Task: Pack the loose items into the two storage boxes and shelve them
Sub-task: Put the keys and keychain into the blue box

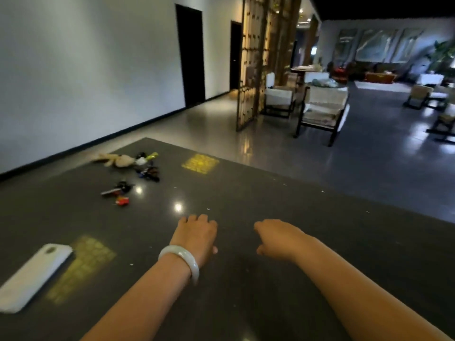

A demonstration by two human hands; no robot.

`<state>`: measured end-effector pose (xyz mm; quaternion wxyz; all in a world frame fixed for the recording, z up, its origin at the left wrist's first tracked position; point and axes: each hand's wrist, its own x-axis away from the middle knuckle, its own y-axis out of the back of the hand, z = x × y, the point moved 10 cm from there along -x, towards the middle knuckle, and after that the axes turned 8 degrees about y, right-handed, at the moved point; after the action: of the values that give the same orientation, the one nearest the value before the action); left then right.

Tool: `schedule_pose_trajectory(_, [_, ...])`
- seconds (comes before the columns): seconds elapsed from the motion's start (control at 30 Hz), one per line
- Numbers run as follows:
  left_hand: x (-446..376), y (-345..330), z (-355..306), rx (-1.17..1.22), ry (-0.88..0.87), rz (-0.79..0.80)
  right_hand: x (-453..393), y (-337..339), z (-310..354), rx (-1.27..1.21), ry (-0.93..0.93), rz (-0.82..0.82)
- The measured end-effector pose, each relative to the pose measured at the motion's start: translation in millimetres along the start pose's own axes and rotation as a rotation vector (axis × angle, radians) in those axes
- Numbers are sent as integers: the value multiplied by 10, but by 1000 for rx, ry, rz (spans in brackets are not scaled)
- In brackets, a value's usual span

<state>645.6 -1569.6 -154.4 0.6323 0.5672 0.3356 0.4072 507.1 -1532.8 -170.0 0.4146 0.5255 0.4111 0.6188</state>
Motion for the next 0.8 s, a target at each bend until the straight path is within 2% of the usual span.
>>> schedule_pose_trajectory(0.2, [-405,-384,1453,-9,200,54,-1258,198,962,-129,109,-78])
schedule_pose_trajectory(0.47, [-821,-1197,2878,123,435,166,-2454,120,1748,-185,165,-17])
schedule_pose_trajectory(0.67, [-885,-1959,3268,328,657,333,-3164,-55,1894,-181,152,31])
schedule_pose_trajectory(0.8, [-897,-2194,3206,310,684,250,-3764,84,1826,-150,125,-29])
